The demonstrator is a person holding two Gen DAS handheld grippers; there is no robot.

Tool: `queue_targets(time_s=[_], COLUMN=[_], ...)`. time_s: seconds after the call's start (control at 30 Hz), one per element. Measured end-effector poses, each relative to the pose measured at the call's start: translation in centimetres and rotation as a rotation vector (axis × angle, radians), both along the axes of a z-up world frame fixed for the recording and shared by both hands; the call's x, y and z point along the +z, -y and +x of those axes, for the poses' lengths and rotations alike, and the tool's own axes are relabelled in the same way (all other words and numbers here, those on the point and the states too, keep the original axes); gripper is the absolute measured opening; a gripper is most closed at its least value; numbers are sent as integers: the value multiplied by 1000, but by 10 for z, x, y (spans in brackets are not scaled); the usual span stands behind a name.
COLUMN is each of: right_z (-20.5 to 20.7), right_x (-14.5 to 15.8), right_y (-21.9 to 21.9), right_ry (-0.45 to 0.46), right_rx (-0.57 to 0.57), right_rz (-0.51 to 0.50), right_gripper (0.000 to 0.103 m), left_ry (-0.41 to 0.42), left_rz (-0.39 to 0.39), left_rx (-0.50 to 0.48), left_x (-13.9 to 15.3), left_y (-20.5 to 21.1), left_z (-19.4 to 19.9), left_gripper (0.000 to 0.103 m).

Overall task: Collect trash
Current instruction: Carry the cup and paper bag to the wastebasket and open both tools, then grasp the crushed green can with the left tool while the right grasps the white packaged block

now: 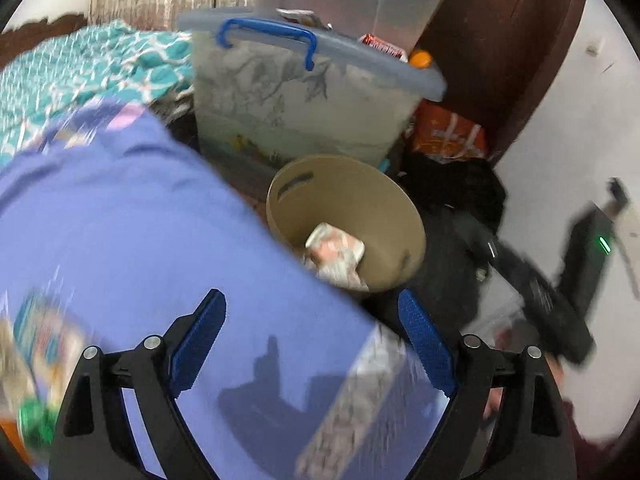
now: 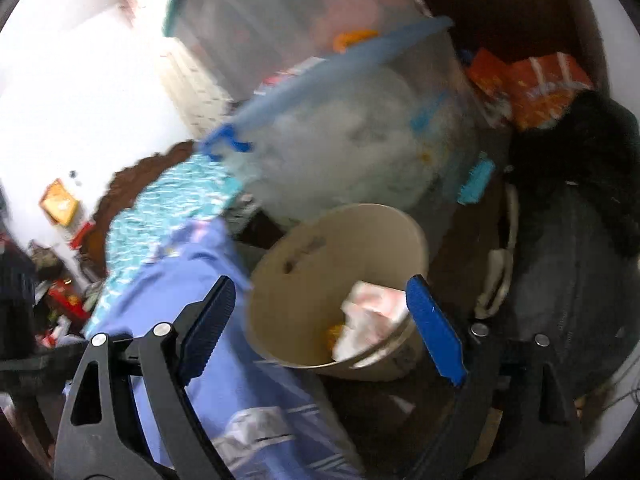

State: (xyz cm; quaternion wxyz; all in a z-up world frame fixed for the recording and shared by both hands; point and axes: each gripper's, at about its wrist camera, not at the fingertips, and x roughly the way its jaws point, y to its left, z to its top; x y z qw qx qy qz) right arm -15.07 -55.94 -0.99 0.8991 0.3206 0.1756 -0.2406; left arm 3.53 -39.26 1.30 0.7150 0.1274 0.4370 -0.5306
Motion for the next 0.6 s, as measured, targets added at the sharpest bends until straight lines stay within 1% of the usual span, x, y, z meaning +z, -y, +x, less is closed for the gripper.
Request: queue_targets(time_s=[0.07, 0.1, 0.13, 0.17, 0.2, 0.23, 0.27, 0.3, 0.33, 0.37, 0.4, 0.5, 0.53, 0.6], right_z=[23, 37, 49, 68, 86, 101, 121, 134, 152, 168, 178, 211, 218, 220], right_x=[11, 15, 17, 18, 17, 14, 11, 9, 6, 3, 0, -13, -18, -27], right_y=[-23, -36, -47, -67, -84, -97, -115, -126, -142, -157, -168, -202, -211, -223], right_ry=[-19, -33, -42, -61, -84, -111, -149, -171, -199, -227, -245, -308, -330, -347], right_rx=[131, 200, 254, 350, 428, 485, 548, 587, 641, 680, 705, 788, 801, 848], right_rz=[-29, -44, -51, -57, -64, -74, -86, -91, -99, -114, -125, -136, -140, -130], right_gripper=[86, 84, 81, 79, 73, 65, 60, 52, 48, 47, 47, 47, 46, 46], left_ry=[-34, -31, -22, -21, -21, -22, -29, -44, -66, -104, -132, -178, -206, -263], left_rz=[-14, -13, -7, -3, 0, 2, 2, 4, 6, -3, -21, -50, -61, -78], left_rx=[0, 15, 51, 94, 142, 192, 257, 318, 370, 423, 456, 538, 547, 551], left_x=[0, -1, -3, -4, -7, -10, -13, -17, -21, -27, -31, -42, -47, -56], left_y=[-49, -69, -97, -124, -148, -167, -191, -209, -223, -238, -247, -261, -262, -260], left_z=[-1, -1, 1, 5, 11, 16, 24, 32, 39, 49, 55, 75, 79, 90], left_gripper=[84, 84, 84, 84, 84, 84, 84, 84, 84, 83, 83, 84, 84, 83])
